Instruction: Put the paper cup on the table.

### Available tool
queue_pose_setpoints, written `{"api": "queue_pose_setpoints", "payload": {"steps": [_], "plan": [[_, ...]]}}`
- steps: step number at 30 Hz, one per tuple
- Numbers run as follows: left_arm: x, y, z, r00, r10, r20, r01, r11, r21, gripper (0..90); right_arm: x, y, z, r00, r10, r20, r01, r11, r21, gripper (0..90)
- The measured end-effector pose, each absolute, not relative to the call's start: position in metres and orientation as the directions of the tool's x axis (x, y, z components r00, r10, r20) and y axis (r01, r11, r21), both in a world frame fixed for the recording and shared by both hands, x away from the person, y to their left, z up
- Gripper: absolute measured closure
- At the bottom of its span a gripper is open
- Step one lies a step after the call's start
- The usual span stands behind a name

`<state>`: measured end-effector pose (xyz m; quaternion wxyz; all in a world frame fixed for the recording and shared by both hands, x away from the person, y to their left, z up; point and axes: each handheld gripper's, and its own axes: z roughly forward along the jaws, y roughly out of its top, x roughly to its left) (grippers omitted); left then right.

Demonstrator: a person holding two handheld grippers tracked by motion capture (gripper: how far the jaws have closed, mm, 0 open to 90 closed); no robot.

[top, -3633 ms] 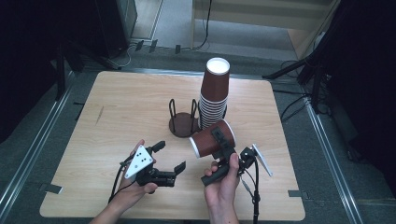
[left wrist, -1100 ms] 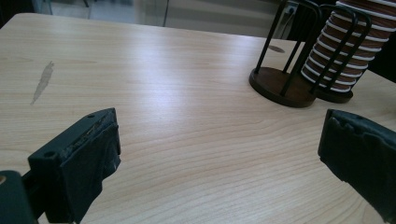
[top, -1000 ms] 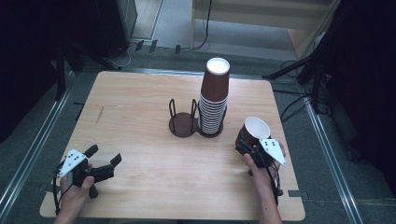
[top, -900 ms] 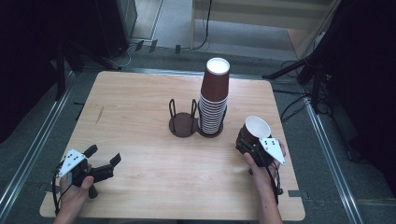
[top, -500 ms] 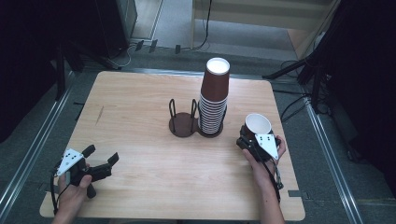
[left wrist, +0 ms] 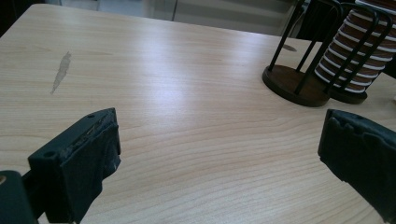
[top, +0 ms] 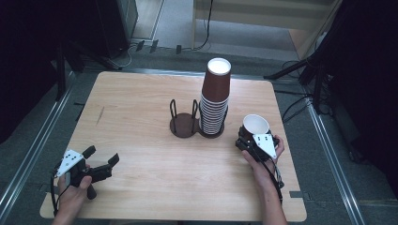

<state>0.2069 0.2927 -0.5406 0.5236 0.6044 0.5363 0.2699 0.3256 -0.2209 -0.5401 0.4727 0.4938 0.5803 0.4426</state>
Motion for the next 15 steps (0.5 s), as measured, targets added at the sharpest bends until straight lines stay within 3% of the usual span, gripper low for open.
{"api": "queue_pose_setpoints", "payload": {"steps": [9,15], "plan": [[0.2071,0.2923,-0.5407,0.280,0.931,-0.236,0.367,0.123,0.922,0.0,0.3264,-0.2212,-0.5425,-0.078,0.990,-0.121,0.196,0.134,0.971,6.8],[0.2074,0.2922,-0.5407,0.279,0.930,-0.238,0.369,0.125,0.921,0.0,0.3248,-0.2250,-0.5372,-0.119,0.990,-0.070,0.258,0.099,0.961,0.0]]}}
